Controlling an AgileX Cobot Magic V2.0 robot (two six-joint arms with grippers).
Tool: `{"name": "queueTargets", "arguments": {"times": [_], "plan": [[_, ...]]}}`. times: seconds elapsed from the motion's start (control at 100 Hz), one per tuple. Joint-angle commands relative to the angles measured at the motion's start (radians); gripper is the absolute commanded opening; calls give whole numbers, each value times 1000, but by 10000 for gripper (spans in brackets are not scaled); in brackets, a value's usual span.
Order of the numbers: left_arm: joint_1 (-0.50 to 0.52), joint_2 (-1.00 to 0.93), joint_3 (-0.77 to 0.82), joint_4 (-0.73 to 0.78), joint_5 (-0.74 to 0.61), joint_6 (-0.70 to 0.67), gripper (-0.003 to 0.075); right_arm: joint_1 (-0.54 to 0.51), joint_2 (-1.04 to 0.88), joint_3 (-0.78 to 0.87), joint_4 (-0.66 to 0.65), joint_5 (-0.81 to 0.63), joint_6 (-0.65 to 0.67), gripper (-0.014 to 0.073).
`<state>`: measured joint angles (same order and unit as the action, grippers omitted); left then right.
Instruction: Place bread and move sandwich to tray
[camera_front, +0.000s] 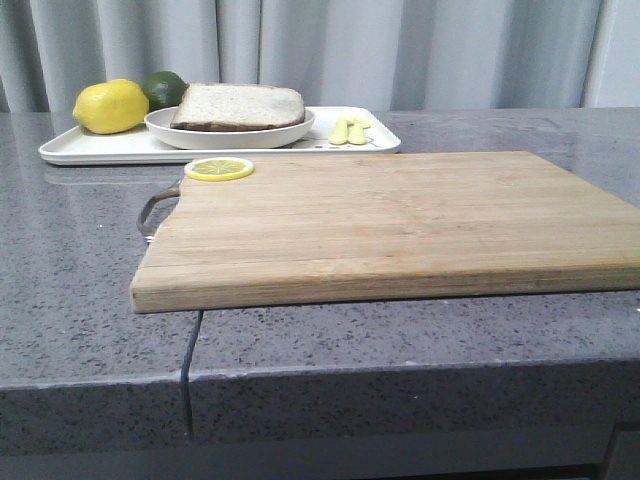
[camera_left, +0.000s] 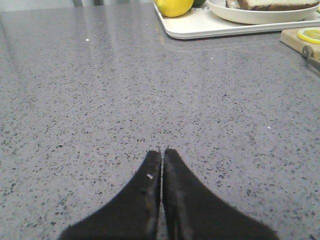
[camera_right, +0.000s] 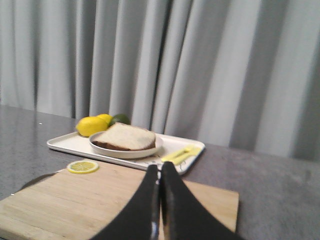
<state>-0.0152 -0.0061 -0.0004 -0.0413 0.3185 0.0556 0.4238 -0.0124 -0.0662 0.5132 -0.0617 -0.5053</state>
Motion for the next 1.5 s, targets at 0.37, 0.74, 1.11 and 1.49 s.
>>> {"name": "queueTargets", "arguments": {"times": [0.37, 0.74, 1.11, 1.49], "plan": [[-9, -29, 16, -4, -69, -11, -20, -400, -18, 96, -591, -2, 747, -60], [-9, -29, 16, -4, -69, -11, -20, -412, -18, 97, -607, 276, 706, -60], [-9, -29, 16, -4, -69, -11, -20, -412, -19, 97, -503, 405, 559, -60], [-9, -29, 16, -4, -69, -11, -20, -412, -19, 97, -502, 405, 559, -60]]}}
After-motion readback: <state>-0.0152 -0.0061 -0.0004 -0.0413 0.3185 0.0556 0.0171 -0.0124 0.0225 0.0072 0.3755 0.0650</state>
